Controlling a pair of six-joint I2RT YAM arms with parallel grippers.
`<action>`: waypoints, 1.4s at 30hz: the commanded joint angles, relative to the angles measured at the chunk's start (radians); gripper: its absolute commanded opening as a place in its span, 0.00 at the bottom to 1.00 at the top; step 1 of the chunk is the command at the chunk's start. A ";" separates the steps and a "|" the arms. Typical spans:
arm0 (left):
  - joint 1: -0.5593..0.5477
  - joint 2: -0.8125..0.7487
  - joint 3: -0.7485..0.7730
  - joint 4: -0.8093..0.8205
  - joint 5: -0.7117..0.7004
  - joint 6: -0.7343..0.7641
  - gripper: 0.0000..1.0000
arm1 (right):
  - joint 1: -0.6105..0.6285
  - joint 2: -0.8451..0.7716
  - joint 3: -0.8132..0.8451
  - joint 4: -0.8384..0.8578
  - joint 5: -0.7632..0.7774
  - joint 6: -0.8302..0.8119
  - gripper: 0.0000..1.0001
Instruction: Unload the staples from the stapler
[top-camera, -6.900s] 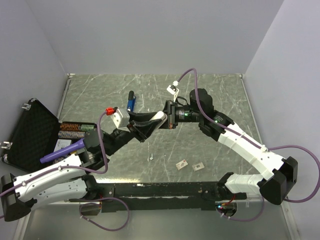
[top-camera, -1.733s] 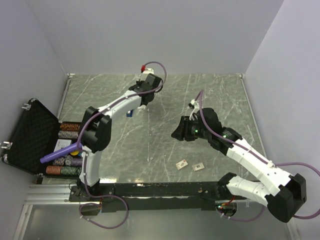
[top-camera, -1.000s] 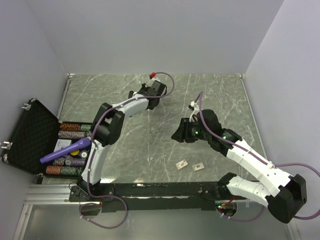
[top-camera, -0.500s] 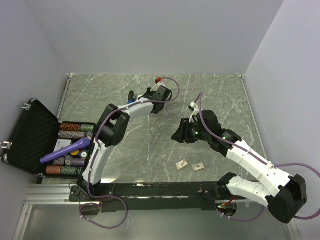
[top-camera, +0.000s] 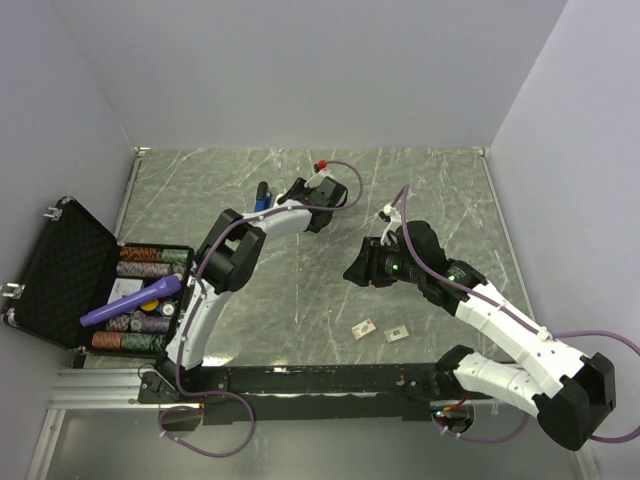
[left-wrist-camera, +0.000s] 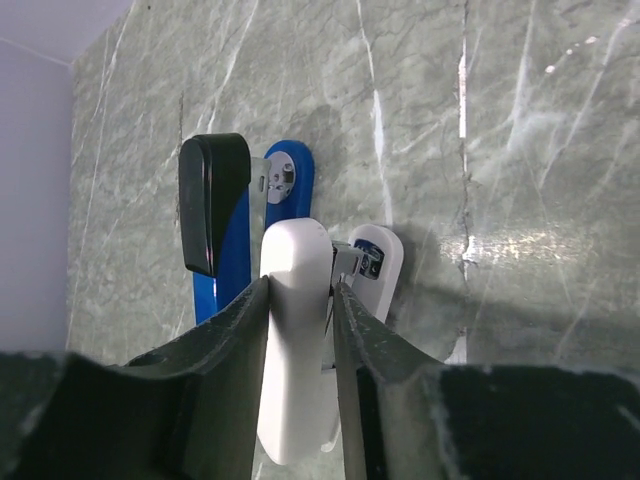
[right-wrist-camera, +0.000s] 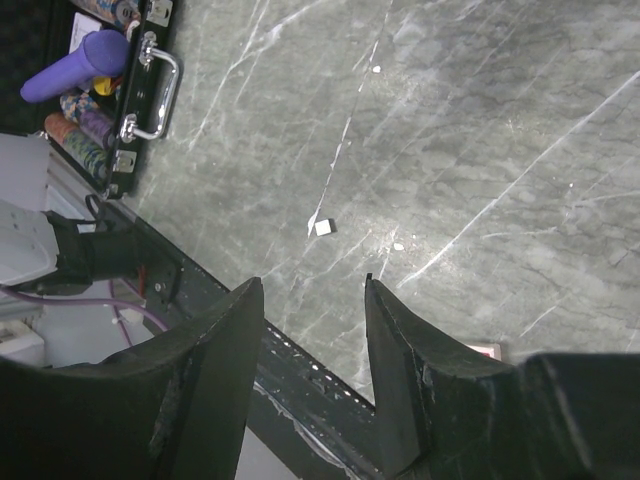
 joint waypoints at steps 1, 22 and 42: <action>-0.014 0.007 -0.005 0.012 -0.009 -0.011 0.37 | 0.006 -0.012 -0.003 0.005 0.008 0.003 0.53; -0.031 -0.217 -0.044 -0.093 0.338 -0.241 0.45 | 0.004 -0.095 0.052 -0.136 0.167 -0.055 0.55; -0.059 -0.976 -0.626 0.027 0.852 -0.404 0.51 | -0.091 0.186 0.230 -0.202 0.301 -0.178 0.68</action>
